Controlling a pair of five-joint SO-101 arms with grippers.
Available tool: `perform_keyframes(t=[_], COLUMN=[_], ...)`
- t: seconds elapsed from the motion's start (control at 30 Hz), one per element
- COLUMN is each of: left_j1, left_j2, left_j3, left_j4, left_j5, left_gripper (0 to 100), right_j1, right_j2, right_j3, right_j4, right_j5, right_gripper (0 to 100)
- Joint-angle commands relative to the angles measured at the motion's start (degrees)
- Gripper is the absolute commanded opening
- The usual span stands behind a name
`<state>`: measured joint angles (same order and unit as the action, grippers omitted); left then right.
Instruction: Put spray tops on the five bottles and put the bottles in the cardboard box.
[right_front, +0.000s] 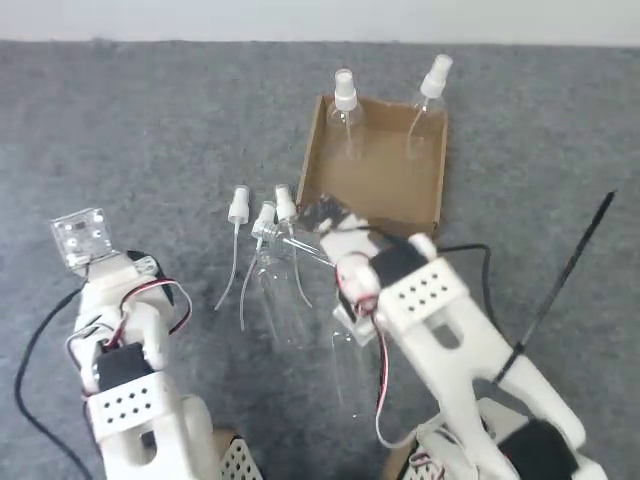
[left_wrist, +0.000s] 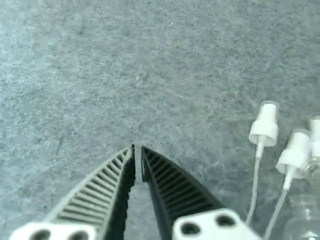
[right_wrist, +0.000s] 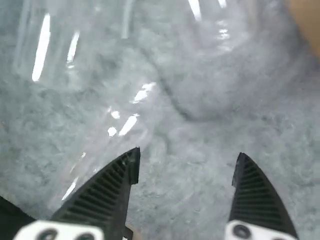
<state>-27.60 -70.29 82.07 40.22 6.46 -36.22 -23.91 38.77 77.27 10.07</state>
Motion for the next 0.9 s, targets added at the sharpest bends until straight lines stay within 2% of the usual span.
perform_keyframes(t=[0.0,0.13,0.27,0.4,0.57,0.7,0.87], left_j1=[0.62,0.62,0.62,0.62,0.62,0.62,0.62], left_j2=[-0.44,-0.44,-0.44,-0.44,-0.44,-0.44,-0.44], left_j3=[-0.75,-0.75,-0.75,-0.75,-0.75,-0.75,-0.75], left_j4=[-1.49,-1.49,-1.49,-1.49,-1.49,-1.49,-1.49], left_j5=[0.26,0.26,0.26,0.26,0.18,0.18,0.18], left_gripper=[1,1,1,1,1,1,1], right_j1=[-5.41,-9.27,-12.7,-13.14,-13.14,-13.14,-12.79], right_j2=[-5.49,-6.81,-6.29,-6.29,-6.29,-6.29,-6.29], right_j3=[2.73,2.9,4.57,8.88,13.01,14.24,14.33], right_j4=[-2.24,-2.42,-2.95,-7.52,-12.97,-13.93,-13.23], right_j5=[0.53,-5.01,-5.63,-5.63,-5.63,-6.42,-14.51], right_gripper=[25.3,25.6,32.8,40.6,41.5,35.2,23.0])
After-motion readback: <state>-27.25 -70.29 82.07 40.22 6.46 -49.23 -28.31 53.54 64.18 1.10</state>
